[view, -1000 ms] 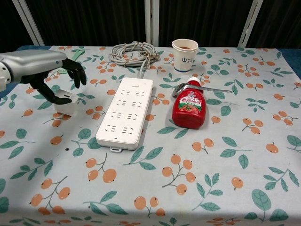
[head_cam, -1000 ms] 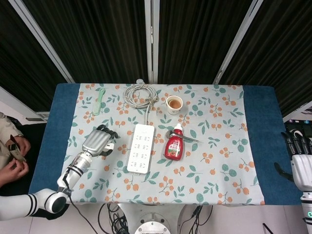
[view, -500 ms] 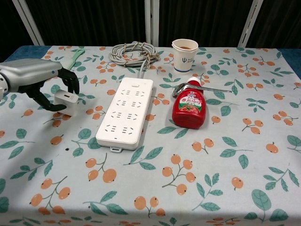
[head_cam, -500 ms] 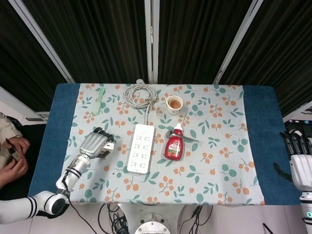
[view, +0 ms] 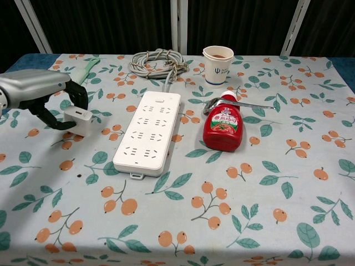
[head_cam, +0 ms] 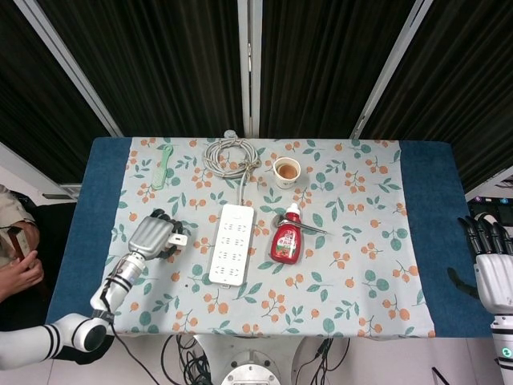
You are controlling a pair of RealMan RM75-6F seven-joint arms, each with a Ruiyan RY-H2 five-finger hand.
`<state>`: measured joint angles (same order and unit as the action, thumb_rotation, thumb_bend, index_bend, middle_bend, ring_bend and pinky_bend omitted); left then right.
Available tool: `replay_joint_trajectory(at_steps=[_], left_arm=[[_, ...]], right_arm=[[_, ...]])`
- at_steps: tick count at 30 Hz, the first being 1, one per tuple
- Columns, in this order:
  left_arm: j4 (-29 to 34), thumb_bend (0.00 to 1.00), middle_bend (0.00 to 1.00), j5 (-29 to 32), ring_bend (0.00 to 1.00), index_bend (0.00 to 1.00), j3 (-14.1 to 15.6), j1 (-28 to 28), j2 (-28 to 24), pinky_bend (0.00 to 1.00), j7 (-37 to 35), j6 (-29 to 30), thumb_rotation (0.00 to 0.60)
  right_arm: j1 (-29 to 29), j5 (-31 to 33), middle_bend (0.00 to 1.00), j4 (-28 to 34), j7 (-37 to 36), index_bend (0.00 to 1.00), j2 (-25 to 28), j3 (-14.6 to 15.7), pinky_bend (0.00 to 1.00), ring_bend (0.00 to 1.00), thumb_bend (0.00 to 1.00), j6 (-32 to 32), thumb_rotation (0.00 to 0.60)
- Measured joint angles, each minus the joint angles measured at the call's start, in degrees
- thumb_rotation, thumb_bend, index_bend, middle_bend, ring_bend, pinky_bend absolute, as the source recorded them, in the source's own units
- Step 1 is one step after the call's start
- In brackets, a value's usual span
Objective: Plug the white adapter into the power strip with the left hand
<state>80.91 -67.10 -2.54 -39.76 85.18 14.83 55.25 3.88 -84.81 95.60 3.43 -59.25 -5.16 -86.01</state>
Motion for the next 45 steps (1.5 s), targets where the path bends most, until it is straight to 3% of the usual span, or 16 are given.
replay_joint_trajectory(at_steps=[6,12,21,32,45], left_arm=[[-0.32,0.43,0.62,-1.4,0.44,0.59,-0.77,-0.09,-0.16,0.3,-1.66,-0.19,0.6],[0.73,0.48,0.67,-4.43,0.49,0.63,-3.41,-1.0,-1.0,0.35,-7.12,0.34,0.6],[1.95,0.48,0.67,-9.12,0.5,0.63,-7.49,-5.78,-0.3,0.35,-15.16,-2.08,0.6],[-2.07,0.48,0.67,-12.04,0.49,0.63,-7.34,-8.39,2.92,0.34,-22.85,-5.01,0.6],[-11.41,0.48,0.67,-17.97,0.49,0.63,-5.25,-8.72,9.76,0.34,-32.49,-0.78,0.6]], right_arm=[[-0.29,-0.15,0.07,0.07,-0.1,0.0,-0.11,0.12,0.0,0.0,0.17,-0.49,0.6],[-0.32,-0.74,0.07,0.18,0.02,0.0,-0.29,0.11,0.0,0.0,0.17,-0.96,0.6],[-0.45,-0.75,0.07,0.37,0.18,0.0,-0.15,0.21,0.0,0.0,0.17,-1.03,0.6],[-0.39,-0.31,0.07,0.31,0.05,0.0,-0.11,0.14,0.0,0.0,0.17,-0.66,0.6],[-0.3,0.04,0.07,0.8,0.75,0.0,-0.1,0.06,0.0,0.0,0.17,-0.4,0.6]])
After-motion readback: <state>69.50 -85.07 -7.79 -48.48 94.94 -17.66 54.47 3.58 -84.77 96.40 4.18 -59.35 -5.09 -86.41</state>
